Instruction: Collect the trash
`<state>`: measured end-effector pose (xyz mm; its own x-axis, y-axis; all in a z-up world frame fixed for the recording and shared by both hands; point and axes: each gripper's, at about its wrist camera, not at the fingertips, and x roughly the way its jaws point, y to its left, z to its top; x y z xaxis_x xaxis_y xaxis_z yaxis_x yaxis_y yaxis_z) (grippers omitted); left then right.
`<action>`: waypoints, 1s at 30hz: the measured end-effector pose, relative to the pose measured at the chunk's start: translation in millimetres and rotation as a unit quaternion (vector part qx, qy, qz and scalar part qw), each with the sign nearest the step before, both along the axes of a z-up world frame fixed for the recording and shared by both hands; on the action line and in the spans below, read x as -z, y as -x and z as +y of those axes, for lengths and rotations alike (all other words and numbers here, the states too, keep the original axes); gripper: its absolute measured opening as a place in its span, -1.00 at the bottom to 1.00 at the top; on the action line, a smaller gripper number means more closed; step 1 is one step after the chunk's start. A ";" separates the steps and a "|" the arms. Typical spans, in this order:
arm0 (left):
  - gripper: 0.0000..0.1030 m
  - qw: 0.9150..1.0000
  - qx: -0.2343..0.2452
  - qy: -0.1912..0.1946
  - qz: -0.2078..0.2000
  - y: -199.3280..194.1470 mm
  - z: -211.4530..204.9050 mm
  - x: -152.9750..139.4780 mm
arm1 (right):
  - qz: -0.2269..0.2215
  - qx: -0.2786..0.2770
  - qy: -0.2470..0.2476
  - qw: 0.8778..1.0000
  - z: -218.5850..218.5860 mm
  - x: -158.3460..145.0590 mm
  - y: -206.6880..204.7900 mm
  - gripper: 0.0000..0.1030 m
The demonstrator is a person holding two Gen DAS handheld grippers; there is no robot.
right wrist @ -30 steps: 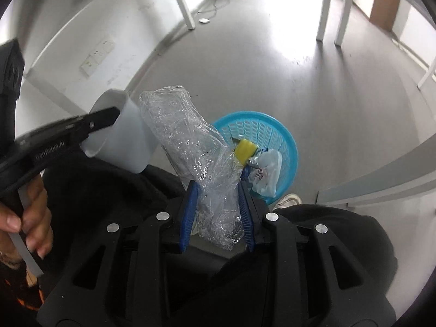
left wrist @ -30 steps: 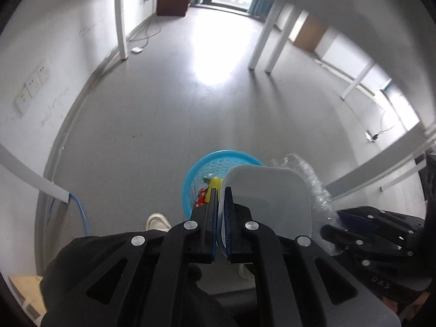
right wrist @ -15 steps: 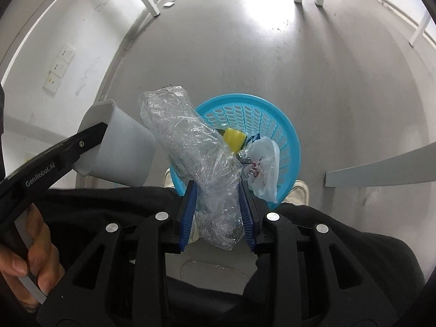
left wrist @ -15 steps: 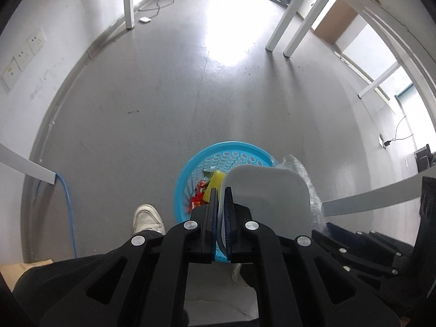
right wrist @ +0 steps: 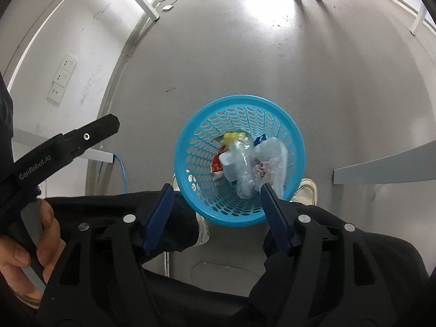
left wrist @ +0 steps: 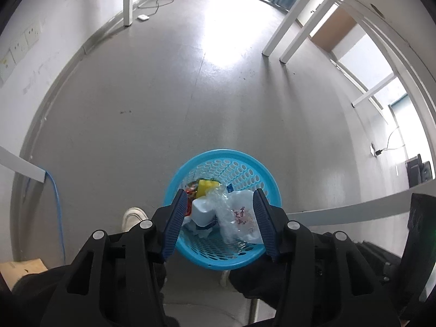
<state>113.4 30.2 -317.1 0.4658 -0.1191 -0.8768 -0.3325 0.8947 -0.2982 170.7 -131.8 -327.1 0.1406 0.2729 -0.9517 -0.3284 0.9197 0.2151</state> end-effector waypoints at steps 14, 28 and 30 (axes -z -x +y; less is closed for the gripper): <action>0.59 0.996 0.061 -0.066 0.008 43.8 -11.5 -27.1 | -0.073 -0.071 0.037 0.994 -19.9 -60.3 45.1 0.74; 0.89 0.993 0.091 -0.077 0.024 67.0 -25.4 -27.3 | -0.072 -0.077 0.022 0.994 -29.5 -67.9 56.0 0.84; 0.89 0.992 0.095 -0.078 0.027 66.7 -25.9 -25.8 | -0.068 -0.080 0.022 0.994 -28.2 -65.8 55.6 0.84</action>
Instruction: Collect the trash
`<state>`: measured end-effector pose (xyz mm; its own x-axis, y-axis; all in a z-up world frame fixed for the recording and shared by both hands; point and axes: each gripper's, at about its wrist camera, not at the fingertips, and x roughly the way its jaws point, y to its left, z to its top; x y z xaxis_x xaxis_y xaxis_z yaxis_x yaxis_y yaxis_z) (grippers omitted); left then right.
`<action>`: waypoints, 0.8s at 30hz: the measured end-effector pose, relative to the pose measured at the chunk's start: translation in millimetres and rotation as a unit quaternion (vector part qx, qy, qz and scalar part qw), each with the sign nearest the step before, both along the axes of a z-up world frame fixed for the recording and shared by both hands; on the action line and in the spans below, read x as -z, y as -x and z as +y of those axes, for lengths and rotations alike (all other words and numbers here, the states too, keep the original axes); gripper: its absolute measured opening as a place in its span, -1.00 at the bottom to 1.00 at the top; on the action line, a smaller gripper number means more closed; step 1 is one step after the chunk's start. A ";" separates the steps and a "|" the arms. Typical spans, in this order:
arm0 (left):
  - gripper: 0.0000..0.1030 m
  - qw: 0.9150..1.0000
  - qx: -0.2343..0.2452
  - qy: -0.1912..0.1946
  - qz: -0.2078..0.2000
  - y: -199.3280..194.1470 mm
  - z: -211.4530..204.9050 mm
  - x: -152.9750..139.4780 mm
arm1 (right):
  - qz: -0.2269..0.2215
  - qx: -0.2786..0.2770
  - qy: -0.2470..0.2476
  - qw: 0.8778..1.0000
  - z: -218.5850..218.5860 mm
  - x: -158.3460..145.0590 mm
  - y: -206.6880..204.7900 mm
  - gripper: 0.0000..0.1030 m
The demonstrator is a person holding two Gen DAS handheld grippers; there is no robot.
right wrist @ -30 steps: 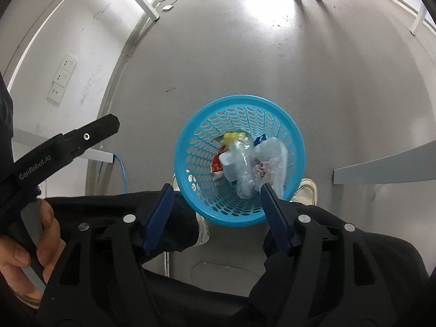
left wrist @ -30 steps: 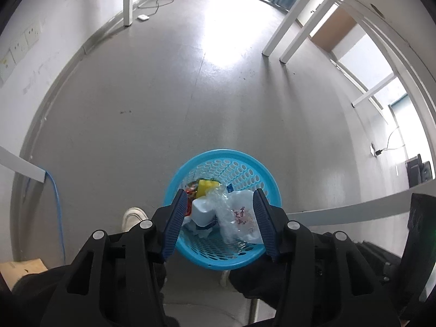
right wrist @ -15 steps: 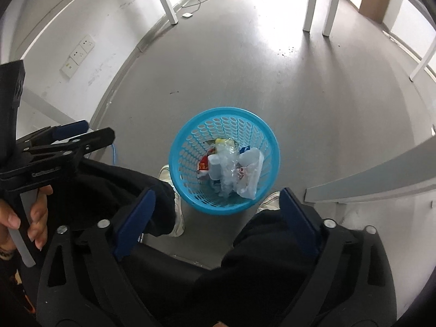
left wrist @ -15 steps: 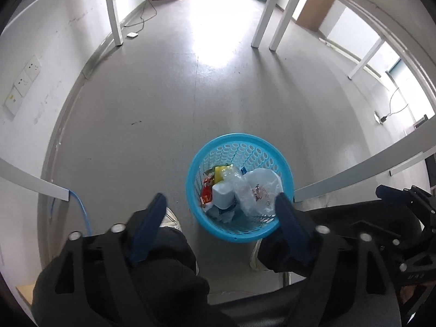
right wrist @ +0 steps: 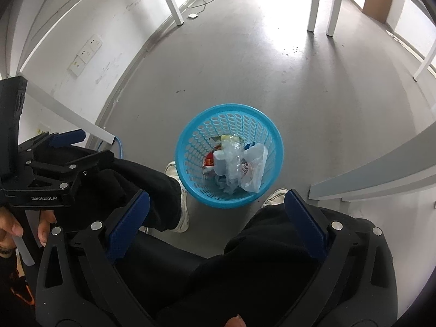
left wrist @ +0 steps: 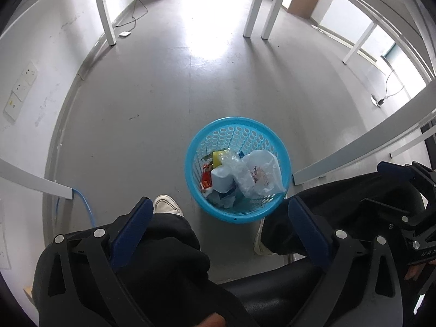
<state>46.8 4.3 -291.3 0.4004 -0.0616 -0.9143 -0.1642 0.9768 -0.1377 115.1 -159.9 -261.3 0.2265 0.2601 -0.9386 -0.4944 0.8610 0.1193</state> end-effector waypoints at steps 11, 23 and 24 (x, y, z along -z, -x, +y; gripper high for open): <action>0.89 1.000 0.017 0.010 0.005 -5.2 -5.5 5.5 | 0.025 -0.003 -0.006 1.000 2.1 10.6 -5.1 0.84; 0.89 1.000 0.017 0.009 0.007 -6.8 -6.7 6.4 | 0.041 0.005 -0.014 0.999 0.3 17.9 -8.4 0.84; 0.89 1.000 0.017 0.008 0.008 -7.0 -7.6 7.2 | 0.041 0.006 -0.014 0.999 0.4 18.5 -8.8 0.84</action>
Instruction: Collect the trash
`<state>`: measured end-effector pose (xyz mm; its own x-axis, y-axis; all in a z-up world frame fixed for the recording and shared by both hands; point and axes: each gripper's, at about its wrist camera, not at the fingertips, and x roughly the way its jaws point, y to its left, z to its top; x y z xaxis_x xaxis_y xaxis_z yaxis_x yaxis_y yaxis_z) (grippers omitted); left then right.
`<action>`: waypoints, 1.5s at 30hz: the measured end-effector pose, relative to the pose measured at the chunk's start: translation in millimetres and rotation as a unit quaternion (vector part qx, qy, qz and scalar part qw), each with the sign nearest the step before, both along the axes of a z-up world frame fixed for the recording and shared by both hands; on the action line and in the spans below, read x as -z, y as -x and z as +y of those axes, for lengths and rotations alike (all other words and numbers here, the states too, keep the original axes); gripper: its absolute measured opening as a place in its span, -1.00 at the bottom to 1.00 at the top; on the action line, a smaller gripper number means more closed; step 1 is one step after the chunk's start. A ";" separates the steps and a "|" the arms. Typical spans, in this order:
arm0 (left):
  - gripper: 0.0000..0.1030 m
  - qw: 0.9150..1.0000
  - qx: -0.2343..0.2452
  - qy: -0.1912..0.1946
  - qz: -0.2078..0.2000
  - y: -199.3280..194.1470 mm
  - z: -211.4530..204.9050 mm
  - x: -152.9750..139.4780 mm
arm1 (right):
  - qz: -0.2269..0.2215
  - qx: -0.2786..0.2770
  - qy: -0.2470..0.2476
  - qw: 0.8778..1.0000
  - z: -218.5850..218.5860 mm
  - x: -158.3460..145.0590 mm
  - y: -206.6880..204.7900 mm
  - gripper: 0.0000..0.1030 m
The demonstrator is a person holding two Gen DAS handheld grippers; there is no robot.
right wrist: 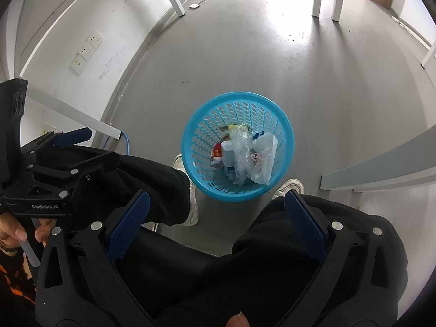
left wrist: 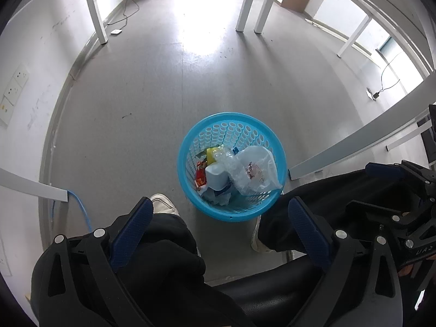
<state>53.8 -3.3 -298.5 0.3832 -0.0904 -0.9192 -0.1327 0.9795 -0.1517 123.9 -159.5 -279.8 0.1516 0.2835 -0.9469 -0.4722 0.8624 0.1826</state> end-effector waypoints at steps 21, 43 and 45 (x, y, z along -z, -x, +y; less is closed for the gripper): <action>0.89 1.000 -0.004 0.009 0.013 -0.8 -2.2 5.8 | 0.009 0.000 -0.004 1.000 -0.6 3.5 -1.0 0.84; 0.89 1.000 -0.003 0.014 0.014 -2.1 -4.0 8.7 | 0.016 0.005 -0.010 1.000 -1.4 6.4 -2.5 0.84; 0.89 1.000 -0.003 0.015 0.014 -2.3 -3.2 8.4 | 0.016 0.005 -0.010 1.000 -1.1 7.0 -2.0 0.84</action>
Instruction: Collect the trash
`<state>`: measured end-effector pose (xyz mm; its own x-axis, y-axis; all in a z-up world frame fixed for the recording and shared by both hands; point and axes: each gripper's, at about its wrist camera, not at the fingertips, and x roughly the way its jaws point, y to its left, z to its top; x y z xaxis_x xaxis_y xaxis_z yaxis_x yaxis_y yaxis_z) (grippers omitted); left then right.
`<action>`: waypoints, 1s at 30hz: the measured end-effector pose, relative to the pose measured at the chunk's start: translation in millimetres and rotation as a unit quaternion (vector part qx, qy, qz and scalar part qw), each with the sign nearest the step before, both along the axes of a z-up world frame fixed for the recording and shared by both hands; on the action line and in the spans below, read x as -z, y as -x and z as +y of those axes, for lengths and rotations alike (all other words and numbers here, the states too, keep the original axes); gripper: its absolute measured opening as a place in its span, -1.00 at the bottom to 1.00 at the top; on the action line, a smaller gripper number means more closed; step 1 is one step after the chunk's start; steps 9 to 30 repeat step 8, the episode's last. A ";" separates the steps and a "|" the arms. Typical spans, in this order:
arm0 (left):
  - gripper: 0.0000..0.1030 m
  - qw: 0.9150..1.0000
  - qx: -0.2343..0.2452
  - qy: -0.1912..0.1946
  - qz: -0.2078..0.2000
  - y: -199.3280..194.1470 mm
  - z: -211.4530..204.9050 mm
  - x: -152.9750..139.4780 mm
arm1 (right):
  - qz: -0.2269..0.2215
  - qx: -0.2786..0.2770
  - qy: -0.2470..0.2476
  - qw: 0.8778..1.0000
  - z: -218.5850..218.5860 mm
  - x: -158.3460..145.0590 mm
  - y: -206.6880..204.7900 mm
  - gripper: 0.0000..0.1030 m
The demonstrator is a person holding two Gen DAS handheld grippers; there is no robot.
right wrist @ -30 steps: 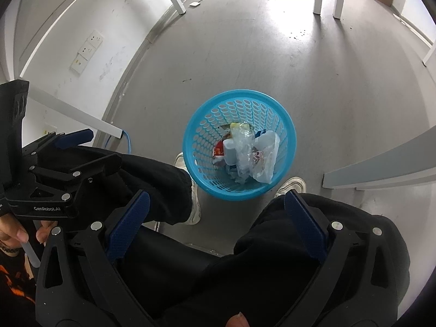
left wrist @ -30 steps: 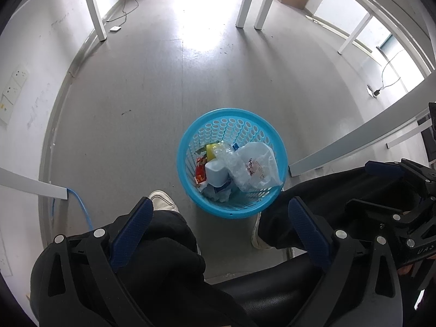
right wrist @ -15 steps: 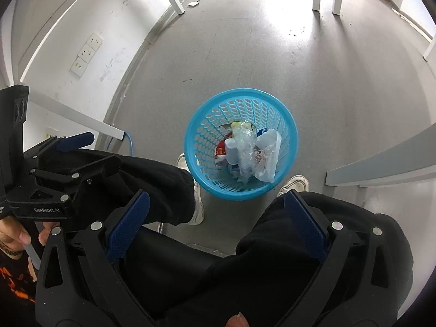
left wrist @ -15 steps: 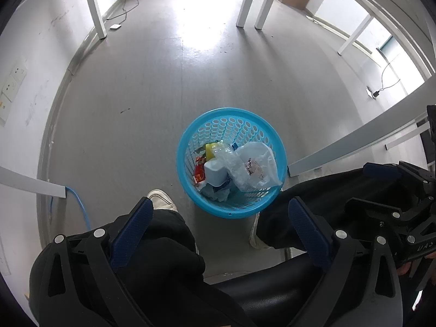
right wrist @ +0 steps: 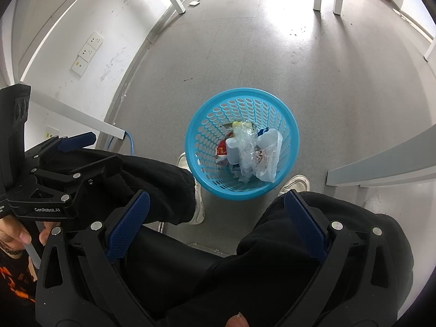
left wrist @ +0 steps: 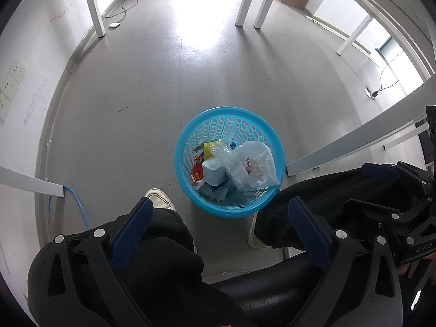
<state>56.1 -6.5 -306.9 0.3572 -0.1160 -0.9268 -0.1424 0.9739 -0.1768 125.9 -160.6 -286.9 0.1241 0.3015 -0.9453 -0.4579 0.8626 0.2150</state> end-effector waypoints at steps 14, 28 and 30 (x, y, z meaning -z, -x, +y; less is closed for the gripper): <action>0.89 1.000 -0.004 0.004 0.007 -0.5 0.9 0.8 | 0.001 0.000 -0.001 1.000 0.3 0.4 0.2 0.84; 0.89 1.000 -0.004 0.004 0.007 -0.5 0.9 0.8 | 0.001 0.000 -0.001 1.000 0.3 0.4 0.2 0.84; 0.89 1.000 -0.004 0.004 0.007 -0.5 0.9 0.8 | 0.001 0.000 -0.001 1.000 0.3 0.4 0.2 0.84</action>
